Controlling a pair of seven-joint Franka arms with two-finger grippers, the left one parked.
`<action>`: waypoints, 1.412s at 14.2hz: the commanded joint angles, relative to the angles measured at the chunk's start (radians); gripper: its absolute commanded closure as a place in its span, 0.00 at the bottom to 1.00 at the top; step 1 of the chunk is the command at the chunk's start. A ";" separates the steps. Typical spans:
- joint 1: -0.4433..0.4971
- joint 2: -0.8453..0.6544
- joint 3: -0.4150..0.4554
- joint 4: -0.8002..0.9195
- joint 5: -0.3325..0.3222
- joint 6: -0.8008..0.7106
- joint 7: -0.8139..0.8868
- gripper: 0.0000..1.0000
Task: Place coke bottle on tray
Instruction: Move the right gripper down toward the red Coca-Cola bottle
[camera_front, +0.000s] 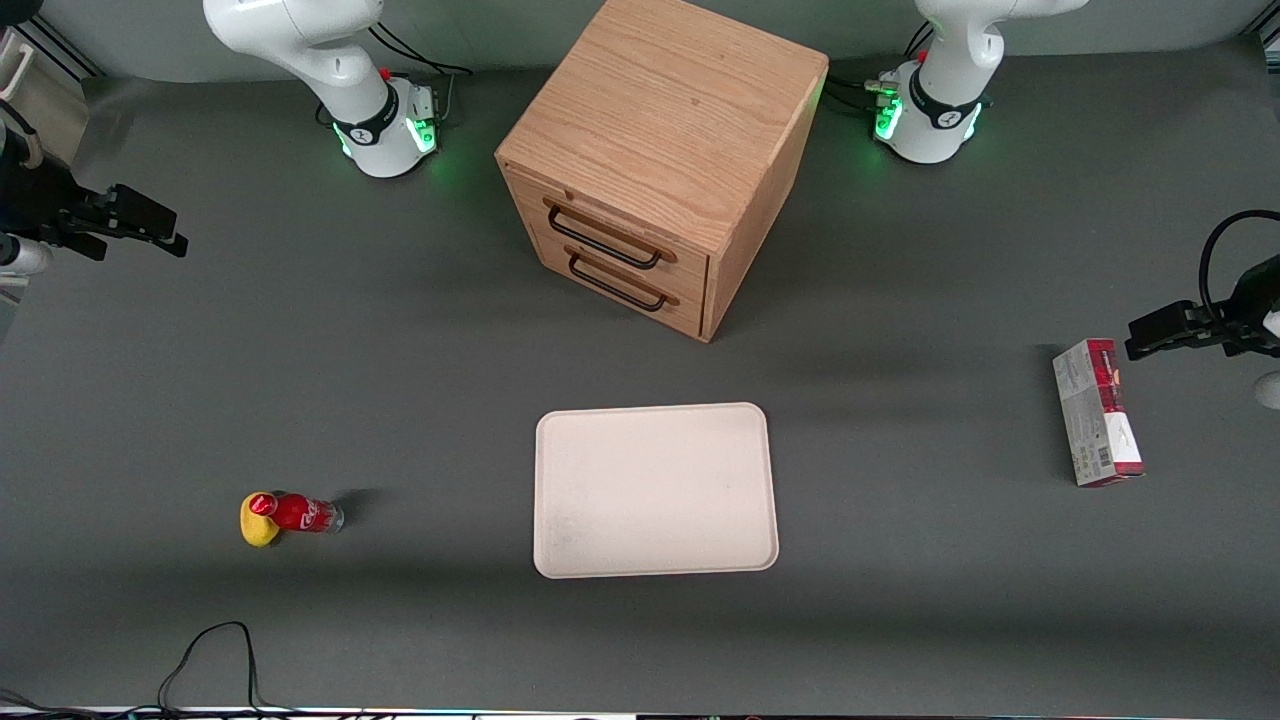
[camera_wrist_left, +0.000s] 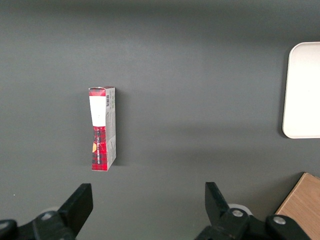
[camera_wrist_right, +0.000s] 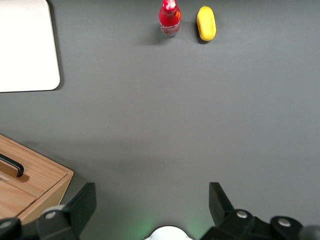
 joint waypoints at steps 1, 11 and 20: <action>0.005 0.022 0.013 0.014 -0.026 -0.001 0.028 0.00; -0.003 0.490 -0.049 0.209 0.053 0.354 -0.098 0.00; -0.017 0.707 -0.052 0.205 0.178 0.655 -0.189 0.00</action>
